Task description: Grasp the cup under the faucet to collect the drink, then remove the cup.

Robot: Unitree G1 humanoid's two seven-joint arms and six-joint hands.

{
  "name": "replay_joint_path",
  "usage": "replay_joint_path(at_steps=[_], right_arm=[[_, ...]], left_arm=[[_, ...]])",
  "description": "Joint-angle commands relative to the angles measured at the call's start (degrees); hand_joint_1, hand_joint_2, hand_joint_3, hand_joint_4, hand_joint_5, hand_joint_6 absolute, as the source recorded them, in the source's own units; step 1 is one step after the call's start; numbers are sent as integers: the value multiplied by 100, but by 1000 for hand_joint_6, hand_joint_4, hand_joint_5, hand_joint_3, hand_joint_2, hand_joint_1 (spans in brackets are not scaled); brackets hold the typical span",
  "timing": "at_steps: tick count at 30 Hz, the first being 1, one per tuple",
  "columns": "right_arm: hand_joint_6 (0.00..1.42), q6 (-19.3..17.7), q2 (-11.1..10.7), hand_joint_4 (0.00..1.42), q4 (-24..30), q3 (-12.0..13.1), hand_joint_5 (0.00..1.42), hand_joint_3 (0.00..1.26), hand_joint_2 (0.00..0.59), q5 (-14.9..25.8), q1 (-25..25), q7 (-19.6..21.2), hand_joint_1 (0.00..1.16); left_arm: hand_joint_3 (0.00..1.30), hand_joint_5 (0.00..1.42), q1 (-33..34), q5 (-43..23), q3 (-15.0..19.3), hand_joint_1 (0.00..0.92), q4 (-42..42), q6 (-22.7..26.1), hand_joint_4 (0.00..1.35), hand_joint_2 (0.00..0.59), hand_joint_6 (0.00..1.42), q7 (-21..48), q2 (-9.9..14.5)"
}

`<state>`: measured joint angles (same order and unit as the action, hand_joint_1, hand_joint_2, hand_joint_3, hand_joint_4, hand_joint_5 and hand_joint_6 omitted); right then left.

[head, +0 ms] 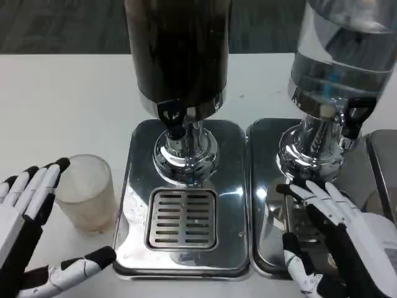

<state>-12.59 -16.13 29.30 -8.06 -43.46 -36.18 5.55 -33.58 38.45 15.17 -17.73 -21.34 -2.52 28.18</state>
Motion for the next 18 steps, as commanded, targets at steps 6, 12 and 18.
replay_joint_path(at_steps=[6, 12, 18], right_arm=[[88, 32, 23, 118, -36, -13, 58, 200, 533, 77, 61, -59, 523], [92, 34, 40, 125, -43, -49, 66, 200, 533, 103, 44, -81, 523], [95, 26, 66, 141, -76, -75, 82, 200, 533, 180, 114, -76, 524]], left_arm=[[0, 0, 593, -200, -146, 0, 552, 145, 0, 49, 0, -99, -36], [0, 0, 1051, -481, -248, 0, 1060, 194, 0, 42, 0, -99, -66], [0, 0, 1502, -904, -299, 0, 1772, -65, 0, 37, 0, -244, -19]])
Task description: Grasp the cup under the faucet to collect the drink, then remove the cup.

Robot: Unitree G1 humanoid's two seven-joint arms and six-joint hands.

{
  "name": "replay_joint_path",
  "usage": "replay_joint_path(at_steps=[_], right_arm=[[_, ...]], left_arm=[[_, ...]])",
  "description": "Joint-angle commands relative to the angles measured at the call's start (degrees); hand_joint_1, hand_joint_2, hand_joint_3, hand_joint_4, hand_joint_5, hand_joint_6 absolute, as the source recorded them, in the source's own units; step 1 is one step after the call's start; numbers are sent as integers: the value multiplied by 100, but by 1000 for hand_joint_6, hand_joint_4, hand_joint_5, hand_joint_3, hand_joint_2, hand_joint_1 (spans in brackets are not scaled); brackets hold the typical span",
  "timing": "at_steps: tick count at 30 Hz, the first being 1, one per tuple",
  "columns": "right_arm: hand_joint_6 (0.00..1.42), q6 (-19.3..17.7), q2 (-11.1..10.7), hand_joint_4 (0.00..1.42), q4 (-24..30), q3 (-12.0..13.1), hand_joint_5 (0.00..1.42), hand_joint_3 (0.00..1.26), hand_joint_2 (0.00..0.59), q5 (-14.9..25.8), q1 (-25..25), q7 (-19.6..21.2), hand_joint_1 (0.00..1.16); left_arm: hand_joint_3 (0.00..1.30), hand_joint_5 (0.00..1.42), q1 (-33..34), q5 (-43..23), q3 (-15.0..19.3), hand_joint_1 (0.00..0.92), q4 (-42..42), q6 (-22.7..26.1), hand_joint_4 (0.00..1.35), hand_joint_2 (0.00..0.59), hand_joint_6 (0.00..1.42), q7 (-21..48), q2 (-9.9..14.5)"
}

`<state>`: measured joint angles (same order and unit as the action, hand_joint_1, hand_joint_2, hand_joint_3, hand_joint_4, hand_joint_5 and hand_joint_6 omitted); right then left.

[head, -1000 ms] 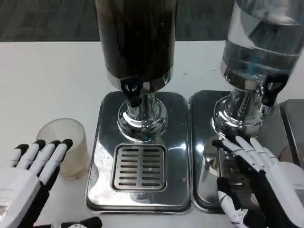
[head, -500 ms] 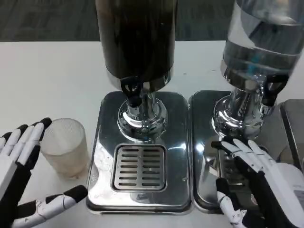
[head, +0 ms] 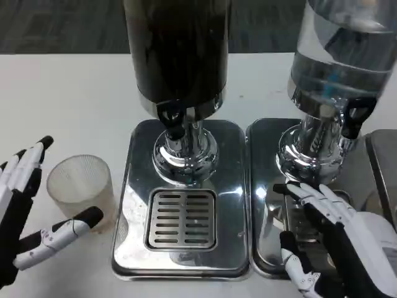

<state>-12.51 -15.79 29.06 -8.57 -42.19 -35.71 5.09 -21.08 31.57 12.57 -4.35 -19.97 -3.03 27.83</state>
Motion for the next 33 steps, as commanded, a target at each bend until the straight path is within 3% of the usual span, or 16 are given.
replay_joint_path(at_steps=[1, 24, 30, 33], right_arm=[[95, 9, 34, 141, -42, -37, 83, 200, 532, 26, 75, -14, 524], [113, 157, 225, 151, -15, -256, 97, 209, 532, -73, 150, 3, 524], [113, 162, 220, 151, -37, -269, 97, 209, 532, -34, 149, -17, 524], [113, 161, 223, 151, -54, -277, 97, 216, 539, -13, 181, -23, 519]], left_arm=[[0, 0, 319, -272, -51, 0, 539, -246, 0, 37, 0, -204, 25], [0, 0, 1476, -662, -569, 0, 2475, -725, 0, 5, 0, -288, 316], [0, 0, 1525, -651, -673, 0, 2800, -939, 0, 7, 0, -396, 390], [0, 0, 1479, -612, -714, 47, 2874, -991, 0, 17, 0, -425, 459]])
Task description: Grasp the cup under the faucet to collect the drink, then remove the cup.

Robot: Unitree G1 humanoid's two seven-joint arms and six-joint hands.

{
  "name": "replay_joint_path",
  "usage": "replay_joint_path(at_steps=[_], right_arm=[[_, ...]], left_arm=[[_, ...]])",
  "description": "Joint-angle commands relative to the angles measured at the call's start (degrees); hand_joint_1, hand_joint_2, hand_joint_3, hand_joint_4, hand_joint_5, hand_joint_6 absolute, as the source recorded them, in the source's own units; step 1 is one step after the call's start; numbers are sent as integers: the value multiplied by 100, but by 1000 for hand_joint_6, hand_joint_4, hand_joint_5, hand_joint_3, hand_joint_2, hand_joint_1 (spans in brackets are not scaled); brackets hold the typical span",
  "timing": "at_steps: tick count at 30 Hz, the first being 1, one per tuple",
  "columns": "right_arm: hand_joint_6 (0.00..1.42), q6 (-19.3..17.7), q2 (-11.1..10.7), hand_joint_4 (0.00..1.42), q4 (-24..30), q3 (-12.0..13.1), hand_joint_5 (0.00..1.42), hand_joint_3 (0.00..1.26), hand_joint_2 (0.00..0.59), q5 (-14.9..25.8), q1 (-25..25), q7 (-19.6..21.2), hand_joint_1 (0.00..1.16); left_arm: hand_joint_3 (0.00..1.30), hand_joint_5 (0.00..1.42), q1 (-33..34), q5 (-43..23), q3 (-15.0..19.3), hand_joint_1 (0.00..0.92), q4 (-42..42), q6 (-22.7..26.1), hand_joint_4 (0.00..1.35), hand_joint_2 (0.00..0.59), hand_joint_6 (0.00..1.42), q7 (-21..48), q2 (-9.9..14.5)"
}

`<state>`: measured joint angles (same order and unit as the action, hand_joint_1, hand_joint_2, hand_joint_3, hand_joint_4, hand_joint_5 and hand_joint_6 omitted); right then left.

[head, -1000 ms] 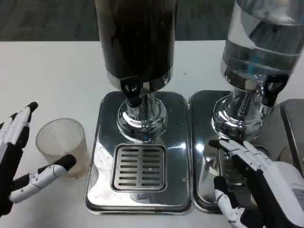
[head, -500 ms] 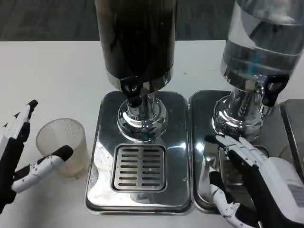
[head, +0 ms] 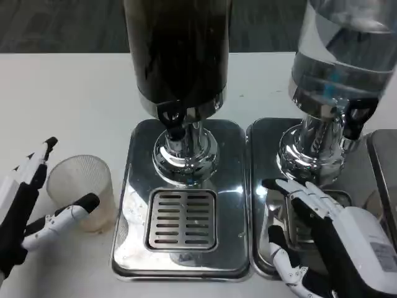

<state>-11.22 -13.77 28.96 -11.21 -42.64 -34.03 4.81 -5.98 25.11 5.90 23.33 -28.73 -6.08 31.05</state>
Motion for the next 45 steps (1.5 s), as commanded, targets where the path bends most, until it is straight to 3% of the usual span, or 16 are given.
replay_joint_path(at_steps=[1, 4, 12, 32, 45], right_arm=[[113, 34, 19, 151, -41, -14, 97, 218, 541, 32, 11, 3, 518], [117, 36, 18, 151, -56, -28, 97, 219, 542, 58, 28, -15, 515], [125, 39, 24, 151, -64, -82, 97, 219, 543, 87, 25, -18, 511], [128, 36, -8, 163, -14, -25, 108, 232, 543, 179, -72, -20, 504], [155, 16, 6, 164, -50, -59, 108, 232, 543, 204, -73, -7, 501]], left_arm=[[0, 0, -50, 51, -51, 63, 110, -123, 0, 15, 0, -134, 154], [0, 0, -82, 37, -52, 121, 128, -150, 0, 21, 5, -172, 181], [0, 0, -95, 40, -79, 153, 283, -182, 0, 26, 29, -245, 273], [0, 0, 582, -22, -386, 129, 1417, -689, 0, 31, 52, -488, 172], [0, 0, 961, -2, -610, 120, 1833, -673, 0, 38, 65, -520, 162]])
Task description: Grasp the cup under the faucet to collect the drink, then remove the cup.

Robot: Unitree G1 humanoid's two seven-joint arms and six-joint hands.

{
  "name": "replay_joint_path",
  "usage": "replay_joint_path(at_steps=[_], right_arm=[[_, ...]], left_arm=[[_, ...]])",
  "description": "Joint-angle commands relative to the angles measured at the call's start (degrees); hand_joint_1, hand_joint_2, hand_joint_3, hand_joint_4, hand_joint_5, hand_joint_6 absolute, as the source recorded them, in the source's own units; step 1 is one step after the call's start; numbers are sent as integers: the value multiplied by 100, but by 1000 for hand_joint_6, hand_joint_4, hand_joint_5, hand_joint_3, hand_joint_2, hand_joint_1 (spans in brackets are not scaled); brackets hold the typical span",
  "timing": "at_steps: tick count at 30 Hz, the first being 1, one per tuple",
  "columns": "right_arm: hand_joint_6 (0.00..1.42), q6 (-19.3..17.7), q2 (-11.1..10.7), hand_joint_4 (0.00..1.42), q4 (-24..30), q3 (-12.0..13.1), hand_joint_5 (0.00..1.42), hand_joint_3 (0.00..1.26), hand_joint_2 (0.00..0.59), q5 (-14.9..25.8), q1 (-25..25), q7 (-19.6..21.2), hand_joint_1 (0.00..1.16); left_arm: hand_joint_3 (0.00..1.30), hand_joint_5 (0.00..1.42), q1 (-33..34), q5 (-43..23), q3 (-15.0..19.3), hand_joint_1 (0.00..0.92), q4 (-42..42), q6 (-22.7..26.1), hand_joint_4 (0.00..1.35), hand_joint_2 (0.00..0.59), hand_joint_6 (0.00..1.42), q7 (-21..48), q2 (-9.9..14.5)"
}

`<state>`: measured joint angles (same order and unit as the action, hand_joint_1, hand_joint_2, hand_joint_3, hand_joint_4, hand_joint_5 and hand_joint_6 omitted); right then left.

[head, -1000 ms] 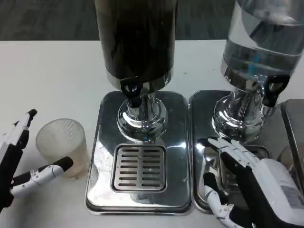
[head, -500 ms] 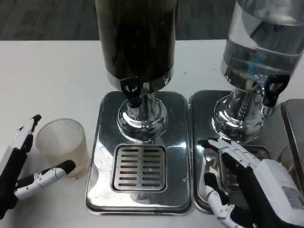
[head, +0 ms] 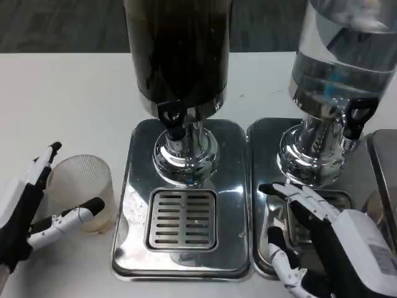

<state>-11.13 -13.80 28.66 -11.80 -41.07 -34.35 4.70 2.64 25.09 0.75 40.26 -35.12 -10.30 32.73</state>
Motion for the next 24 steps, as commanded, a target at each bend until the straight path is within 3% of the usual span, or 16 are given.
replay_joint_path(at_steps=[1, 17, 24], right_arm=[[155, 1, 6, 164, -30, 2, 108, 232, 543, 62, -39, 3, 501], [161, 14, 24, 164, -2, 3, 108, 240, 543, 133, -31, -3, 500], [167, 9, 28, 164, -23, -15, 110, 241, 543, 188, -5, -20, 499]], left_arm=[[0, 0, 119, -2, -109, 120, 166, -42, 0, 39, 66, -109, -10], [0, 3, 439, 33, -388, 118, 534, -124, 0, 47, 71, -264, -44], [0, 69, 509, 50, -472, 154, 664, -330, 0, 88, 134, -528, -55]])
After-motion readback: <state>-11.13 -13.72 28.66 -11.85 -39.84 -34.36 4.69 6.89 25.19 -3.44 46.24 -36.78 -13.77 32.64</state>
